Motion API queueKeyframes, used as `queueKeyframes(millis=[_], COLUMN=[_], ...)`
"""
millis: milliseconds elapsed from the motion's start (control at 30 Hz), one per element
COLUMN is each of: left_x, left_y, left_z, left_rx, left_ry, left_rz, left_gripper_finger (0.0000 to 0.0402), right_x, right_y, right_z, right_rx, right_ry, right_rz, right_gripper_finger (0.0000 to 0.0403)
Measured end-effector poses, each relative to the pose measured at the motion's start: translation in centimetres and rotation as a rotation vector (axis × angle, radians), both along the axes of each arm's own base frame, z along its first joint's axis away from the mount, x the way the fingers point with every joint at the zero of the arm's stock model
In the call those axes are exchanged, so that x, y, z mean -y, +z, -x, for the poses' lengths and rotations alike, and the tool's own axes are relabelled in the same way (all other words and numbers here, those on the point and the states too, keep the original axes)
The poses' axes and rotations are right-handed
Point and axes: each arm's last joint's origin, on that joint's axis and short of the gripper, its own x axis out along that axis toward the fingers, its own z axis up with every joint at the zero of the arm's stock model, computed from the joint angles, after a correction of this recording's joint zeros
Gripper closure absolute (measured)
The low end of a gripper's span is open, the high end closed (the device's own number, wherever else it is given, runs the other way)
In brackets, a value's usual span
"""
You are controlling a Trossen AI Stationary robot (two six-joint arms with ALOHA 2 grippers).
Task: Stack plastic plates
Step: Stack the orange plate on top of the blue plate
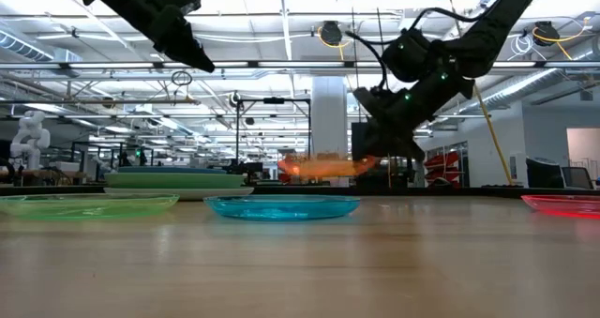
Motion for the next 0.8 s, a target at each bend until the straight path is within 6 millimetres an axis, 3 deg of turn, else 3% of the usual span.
queueKeyframes(millis=[200,500,633,800], left_x=[-0.1,-0.1,0.6,1.8], left_y=[0.5,1.7,2.8,4.0], left_z=[-0.2,-0.4,0.4,2.0], left_rx=[0.052,0.160,0.228,0.287], left_ry=[0.002,-0.002,-0.045,-0.061], left_rz=[-0.024,-0.079,-0.090,-0.118], left_gripper_finger=[0.0252,0.0252,0.0252,0.0252], right_x=[0.6,2.6,4.2,6.8], right_y=[2.1,7.5,8.4,7.7], right_z=[-1.2,-4.6,-7.5,-11.9], right_rx=[0.206,0.272,0.254,0.200], right_ry=[-0.006,-0.002,0.009,0.026], right_rz=[0.007,0.160,0.182,0.150], right_gripper_finger=[0.0402,0.0402,0.0402,0.0403])
